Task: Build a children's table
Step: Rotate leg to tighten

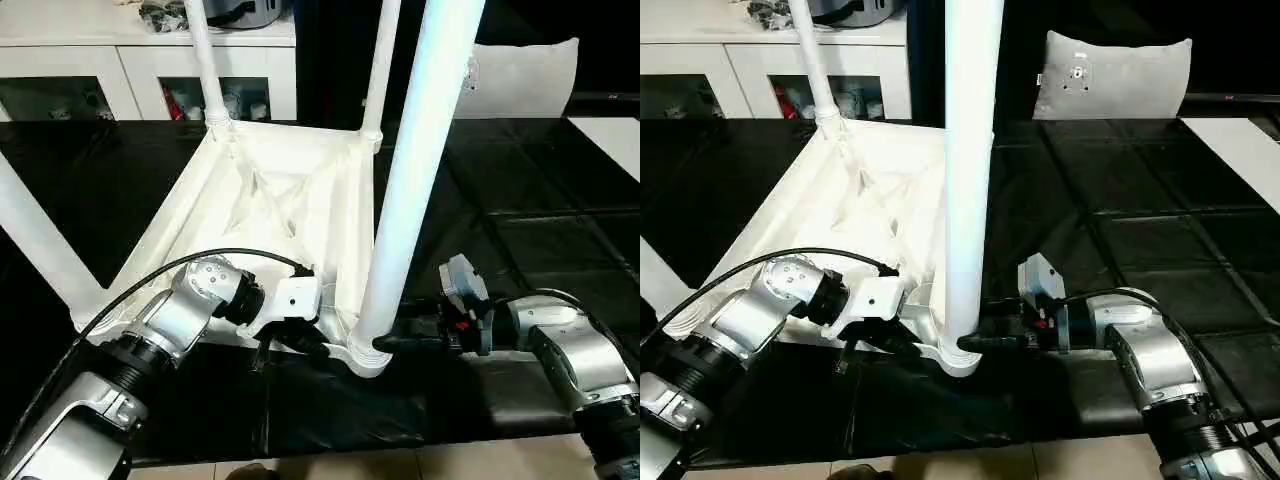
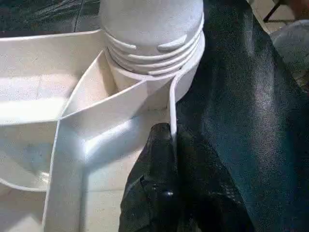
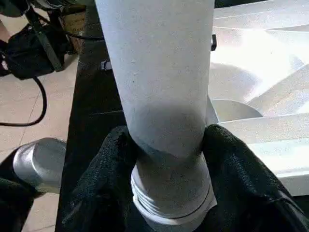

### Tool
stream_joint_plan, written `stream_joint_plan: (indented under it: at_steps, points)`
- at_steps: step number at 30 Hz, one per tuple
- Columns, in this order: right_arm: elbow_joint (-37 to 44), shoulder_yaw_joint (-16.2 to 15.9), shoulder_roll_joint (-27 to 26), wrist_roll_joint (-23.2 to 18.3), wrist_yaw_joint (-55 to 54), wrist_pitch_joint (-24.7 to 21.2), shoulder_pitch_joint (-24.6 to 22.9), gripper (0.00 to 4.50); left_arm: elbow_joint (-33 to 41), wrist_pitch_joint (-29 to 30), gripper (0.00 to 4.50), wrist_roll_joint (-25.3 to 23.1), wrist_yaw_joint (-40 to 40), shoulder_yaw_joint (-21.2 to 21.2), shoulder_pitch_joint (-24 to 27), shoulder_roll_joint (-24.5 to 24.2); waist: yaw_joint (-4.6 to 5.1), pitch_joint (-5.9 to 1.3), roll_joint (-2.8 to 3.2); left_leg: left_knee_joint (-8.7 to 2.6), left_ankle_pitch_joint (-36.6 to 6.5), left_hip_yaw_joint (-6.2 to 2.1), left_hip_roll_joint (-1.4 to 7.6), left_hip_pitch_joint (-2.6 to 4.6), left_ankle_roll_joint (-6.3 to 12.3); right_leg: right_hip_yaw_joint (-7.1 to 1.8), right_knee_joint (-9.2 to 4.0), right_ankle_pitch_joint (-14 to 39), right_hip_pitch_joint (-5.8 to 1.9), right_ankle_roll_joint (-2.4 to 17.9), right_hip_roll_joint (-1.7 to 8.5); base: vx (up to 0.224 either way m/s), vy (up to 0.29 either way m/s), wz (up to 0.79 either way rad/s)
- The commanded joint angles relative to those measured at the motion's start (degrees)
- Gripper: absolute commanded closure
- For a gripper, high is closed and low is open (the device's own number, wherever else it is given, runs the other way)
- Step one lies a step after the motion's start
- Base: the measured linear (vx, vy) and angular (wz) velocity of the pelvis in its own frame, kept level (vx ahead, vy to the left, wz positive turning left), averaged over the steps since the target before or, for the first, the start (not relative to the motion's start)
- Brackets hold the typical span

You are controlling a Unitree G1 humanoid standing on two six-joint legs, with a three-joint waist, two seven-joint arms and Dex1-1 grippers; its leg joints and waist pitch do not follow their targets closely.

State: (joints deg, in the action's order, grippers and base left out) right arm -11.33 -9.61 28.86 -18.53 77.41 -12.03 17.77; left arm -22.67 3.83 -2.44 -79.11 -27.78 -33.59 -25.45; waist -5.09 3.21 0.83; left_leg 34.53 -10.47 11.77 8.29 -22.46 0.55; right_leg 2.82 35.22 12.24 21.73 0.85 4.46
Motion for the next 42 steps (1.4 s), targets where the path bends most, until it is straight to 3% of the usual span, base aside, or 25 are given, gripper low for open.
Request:
stream_joint_plan:
  at_steps: [1,3,4,5,7,8,9,11,12,13,17,18,20,21,22,23,24,25,29,31,33,34,37,39,42]
  points:
    - [3.8,-0.6,-0.8,-2.0,-2.3,-4.4,-2.0,2.62,1.7,3.5,4.50,-0.7,0.8,-1.1,0.7,1.2,0.41,-3.85,0.08,-4.33,-11.1,-2.50,5.71,1.96,2.15,-2.65,-3.69,5.0,-1.83,15.5,5.00,0.000,0.000,0.00]
    - [5.1,-0.4,-1.4,-2.4,-3.8,-5.7,-2.8,2.62,2.1,6.0,4.50,-0.6,2.3,-0.6,0.8,1.8,0.39,-3.70,-0.04,-4.54,-11.7,-2.58,5.84,2.05,1.75,-2.75,-3.74,5.8,-1.83,15.4,5.09,0.000,0.000,0.00]
    - [6.8,-0.2,-2.5,-2.1,-7.3,-8.2,-3.7,2.62,2.8,9.4,4.50,-0.4,4.8,0.2,0.9,3.1,0.63,-3.32,-0.01,-4.78,-14.5,-2.62,5.68,2.17,0.73,-2.83,-4.26,10.6,-1.61,14.9,5.14,0.000,0.000,0.00]
    - [7.0,-0.2,-2.7,-1.9,-8.1,-8.8,-3.8,2.62,3.0,9.9,4.50,-0.4,5.3,0.4,0.9,3.4,0.63,-3.32,-0.01,-4.78,-14.5,-2.62,5.68,2.17,0.73,-2.83,-4.26,10.6,-1.61,14.9,5.14,0.000,0.000,0.00]
    - [7.8,-0.1,-5.5,0.7,-15.2,-10.5,-4.1,2.62,4.0,14.1,4.50,-0.2,9.3,1.6,0.8,5.8,0.94,-2.73,-0.04,-5.01,-20.4,-3.01,5.62,2.77,-2.18,-3.00,-5.27,21.1,-1.15,12.6,5.45,0.000,0.000,0.00]
    - [7.8,0.0,-6.4,1.3,-17.2,-11.0,-4.1,2.62,4.1,15.0,4.50,-0.3,10.4,1.9,0.7,6.4,1.16,-2.62,-0.10,-5.06,-21.6,-3.20,5.52,2.80,-2.82,-2.97,-5.51,23.6,-1.07,11.9,5.54,0.000,0.000,0.00]
    - [7.7,0.2,-7.6,2.0,-19.5,-11.8,-3.9,2.62,4.3,16.2,4.50,-0.3,11.7,2.2,0.5,7.3,1.88,-2.30,-0.14,-5.06,-26.1,-3.73,5.31,3.30,-4.50,-2.84,-6.39,30.7,-0.62,9.4,5.67,-0.051,0.007,-0.05]
    - [7.5,0.9,-10.0,2.6,-23.7,-13.0,-3.6,2.62,4.5,18.7,4.50,0.0,14.0,3.0,0.2,9.1,2.68,-2.01,-0.11,-5.00,-29.1,-4.05,5.14,3.65,-5.38,-2.63,-6.84,34.6,-0.20,7.9,5.62,-0.064,0.015,-0.07]
    - [6.4,1.6,-13.6,4.4,-29.8,-13.5,-2.7,2.62,3.8,21.6,4.50,0.4,18.4,4.7,-0.8,12.4,4.00,-2.14,-0.08,-5.27,-31.7,-4.73,5.06,3.32,-6.34,-2.14,-6.86,36.2,-0.42,6.1,5.40,-0.050,0.028,-0.14]
    - [6.0,1.6,-15.1,5.2,-32.7,-14.2,-2.3,2.62,3.5,23.0,4.50,0.4,20.4,5.3,-1.4,14.0,4.88,-2.29,-0.15,-5.72,-32.2,-5.11,5.00,2.57,-6.64,-1.86,-6.59,34.7,-0.97,5.7,5.28,-0.019,0.037,-0.21]
    - [2.8,3.2,-21.7,7.6,-45.1,-16.2,0.1,2.62,1.8,27.2,4.50,-0.1,27.2,7.2,-3.3,19.1,6.82,-2.58,0.40,-5.87,-32.8,-5.42,4.77,2.20,-6.43,-1.78,-6.57,29.1,-1.02,7.3,5.35,-0.022,0.035,-0.20]
    - [2.8,3.2,-21.8,7.7,-45.3,-16.2,0.1,2.62,1.7,27.2,4.50,-0.1,27.3,7.3,-3.3,19.2,7.24,-2.58,0.23,-5.80,-32.4,-5.37,4.63,1.92,-5.85,-1.73,-6.77,28.6,-1.11,7.5,5.38,0.000,0.000,0.00]
    - [-1.0,4.9,-25.5,9.8,-53.6,-15.7,2.5,2.62,0.2,28.2,4.50,-0.6,31.9,8.7,-4.5,22.0,7.99,-2.71,0.17,-5.42,-31.8,-5.10,4.43,2.18,-5.51,-1.84,-6.95,27.7,-0.63,8.3,5.36,0.000,0.000,0.00]
    - [-3.5,6.3,-27.8,10.8,-57.7,-13.4,4.0,2.62,-0.6,28.5,4.50,-1.0,35.4,9.9,-5.2,23.9,8.28,-2.89,0.05,-5.18,-30.3,-4.96,4.33,2.11,-4.92,-1.96,-6.93,26.8,-0.68,8.8,5.50,0.000,0.000,0.00]
    - [-3.8,6.9,-28.5,10.4,-58.2,-12.6,4.3,2.06,-0.6,28.5,4.50,-1.0,35.6,10.0,-5.2,24.0,8.27,-2.98,0.31,-5.13,-29.2,-4.92,4.32,1.98,-4.54,-2.03,-6.89,25.7,-0.79,9.1,5.58,0.000,0.000,0.00]
    - [-4.1,7.8,-29.4,10.2,-59.0,-11.7,4.6,2.06,-0.5,28.7,4.50,-1.1,36.2,10.3,-5.3,24.3,8.16,-3.20,0.18,-5.09,-27.6,-4.77,4.34,1.75,-3.97,-2.11,-6.89,24.0,-0.96,9.4,5.61,0.000,0.000,0.00]
    - [-4.3,8.5,-30.0,10.1,-59.7,-11.2,4.8,1.92,-0.5,28.9,4.50,-1.2,36.7,10.5,-5.3,24.6,7.97,-3.60,0.24,-5.21,-21.2,-4.24,4.55,0.91,-1.61,-2.19,-6.15,14.7,-1.49,11.1,5.23,0.000,0.000,0.00]
    - [-4.4,8.9,-30.3,10.0,-59.8,-10.7,5.0,1.90,-0.5,28.9,4.50,-1.4,36.9,10.6,-5.3,24.5,7.79,-3.62,0.24,-5.07,-19.5,-3.89,4.62,1.08,-0.08,-2.03,-6.07,12.5,-1.40,12.1,5.12,0.000,0.000,0.00]
    - [-4.1,8.7,-29.6,10.5,-59.4,-8.7,4.9,1.54,-0.4,28.3,4.50,-2.1,36.4,10.0,-5.1,23.4,6.88,-3.74,0.20,-4.72,-16.8,-3.37,4.65,1.22,1.56,-2.01,-6.01,11.4,-1.36,12.9,5.14,0.025,-0.007,0.01]
    - [-2.2,8.5,-27.4,10.7,-57.0,-6.4,3.7,1.40,0.0,26.4,4.50,-2.6,34.5,9.5,-3.9,20.9,6.19,-4.06,-0.05,-4.48,-12.7,-3.26,4.68,0.92,3.05,-1.95,-5.47,6.9,-1.88,13.3,5.22,0.000,0.000,0.00]
    - [-1.0,8.5,-26.0,10.7,-55.7,-5.6,2.8,1.30,0.4,25.5,4.50,-2.4,33.3,9.3,-3.3,19.7,5.56,-4.32,0.11,-4.07,-8.5,-3.06,4.69,0.80,4.77,-1.92,-4.84,1.9,-2.03,14.1,5.21,0.000,0.000,0.00]
    - [0.1,8.5,-25.1,10.3,-54.3,-5.5,2.1,1.02,0.9,24.9,4.50,-2.2,32.4,9.2,-2.7,18.8,5.11,-4.49,0.15,-3.77,-5.1,-2.89,4.75,0.74,6.45,-1.88,-4.15,-2.9,-2.00,15.3,5.14,0.000,0.000,0.00]
    - [2.1,8.4,-23.3,9.4,-51.3,-5.8,0.8,0.90,1.2,24.3,4.50,-2.2,30.9,9.1,-2.1,17.5,4.41,-4.27,0.27,-3.83,-5.3,-2.80,4.97,0.86,7.24,-1.70,-4.14,-2.8,-1.88,15.6,5.01,0.000,0.000,0.00]
    - [6.9,7.6,-18.7,6.8,-43.7,-7.1,-2.1,0.78,2.0,21.2,4.50,-1.8,26.3,8.1,-0.7,14.1,3.82,-3.96,0.17,-4.14,-9.3,-2.86,5.21,1.17,5.91,-1.74,-4.71,2.9,-1.96,14.4,4.98,0.000,0.000,0.00]
    - [9.8,7.4,-14.1,3.7,-36.2,-7.1,-4.3,0.55,2.1,16.9,4.50,-1.0,21.2,6.9,0.2,10.9,3.68,-3.87,0.28,-4.48,-11.7,-2.90,5.35,1.43,4.27,-1.78,-4.94,6.1,-1.64,13.4,4.77,0.000,0.000,0.00]
